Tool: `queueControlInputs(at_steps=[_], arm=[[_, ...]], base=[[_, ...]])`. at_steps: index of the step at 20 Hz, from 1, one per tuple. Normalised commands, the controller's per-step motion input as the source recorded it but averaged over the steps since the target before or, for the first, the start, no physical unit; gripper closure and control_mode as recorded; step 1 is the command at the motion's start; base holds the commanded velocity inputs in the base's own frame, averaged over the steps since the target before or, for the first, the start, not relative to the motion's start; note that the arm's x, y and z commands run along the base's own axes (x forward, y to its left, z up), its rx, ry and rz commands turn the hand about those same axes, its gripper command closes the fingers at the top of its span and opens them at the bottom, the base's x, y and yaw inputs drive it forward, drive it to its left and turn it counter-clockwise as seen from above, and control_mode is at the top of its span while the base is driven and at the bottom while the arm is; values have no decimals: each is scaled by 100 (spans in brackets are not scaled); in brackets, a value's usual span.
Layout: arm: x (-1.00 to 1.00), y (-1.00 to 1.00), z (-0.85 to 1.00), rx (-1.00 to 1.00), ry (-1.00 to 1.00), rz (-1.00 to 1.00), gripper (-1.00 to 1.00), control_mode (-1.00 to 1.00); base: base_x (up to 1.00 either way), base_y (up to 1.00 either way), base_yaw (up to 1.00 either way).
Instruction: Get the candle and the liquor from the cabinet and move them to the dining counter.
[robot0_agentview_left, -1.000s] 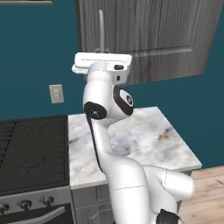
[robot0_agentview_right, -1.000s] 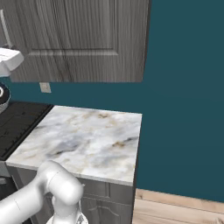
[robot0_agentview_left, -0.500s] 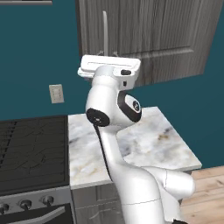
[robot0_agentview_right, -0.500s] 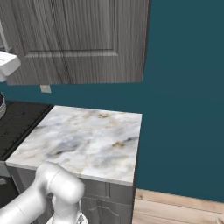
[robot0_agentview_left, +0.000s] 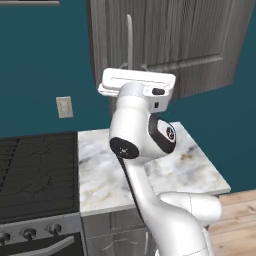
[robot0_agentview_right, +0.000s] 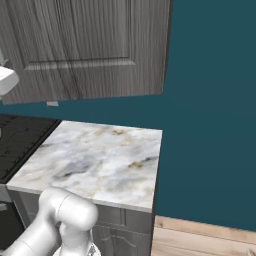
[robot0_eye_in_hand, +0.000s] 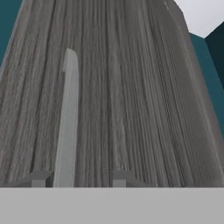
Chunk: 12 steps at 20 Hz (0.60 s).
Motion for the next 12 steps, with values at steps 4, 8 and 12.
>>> queueControlInputs(at_steps=[4,8,12], arm=[[-49,-59,0,0,0,0,100,-100],[-50,-69,0,0,0,0,100,-100],[-56,-76,0,0,0,0,100,-100]], base=[[0,0,0],[0,0,0],[0,0,0]])
